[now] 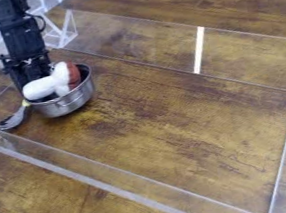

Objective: Move the green spoon to the right

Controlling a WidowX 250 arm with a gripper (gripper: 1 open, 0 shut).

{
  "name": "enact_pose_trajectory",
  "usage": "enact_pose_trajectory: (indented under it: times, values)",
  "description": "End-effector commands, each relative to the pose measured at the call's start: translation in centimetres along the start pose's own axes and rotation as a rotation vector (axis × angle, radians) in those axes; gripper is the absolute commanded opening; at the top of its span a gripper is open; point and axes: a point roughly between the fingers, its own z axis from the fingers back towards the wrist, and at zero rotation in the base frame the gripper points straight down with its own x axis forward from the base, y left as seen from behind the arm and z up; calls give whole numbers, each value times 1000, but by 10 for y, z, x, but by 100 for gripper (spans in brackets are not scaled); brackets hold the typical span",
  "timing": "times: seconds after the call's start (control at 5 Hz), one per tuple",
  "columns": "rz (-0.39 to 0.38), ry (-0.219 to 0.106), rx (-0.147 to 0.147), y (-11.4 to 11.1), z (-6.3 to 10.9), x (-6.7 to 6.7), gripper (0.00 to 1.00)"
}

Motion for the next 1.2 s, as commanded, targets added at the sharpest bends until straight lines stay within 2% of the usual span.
enact_pose_trajectory:
  times: [0.0,0.4,0.8,1.0]
  values:
    - [29,-20,31,-2,26,3,0]
    - [195,-17,-11,-6,22,17,0]
    - [98,26,5,-14,30,18,0]
    - [135,27,-9,-22,39,15,0]
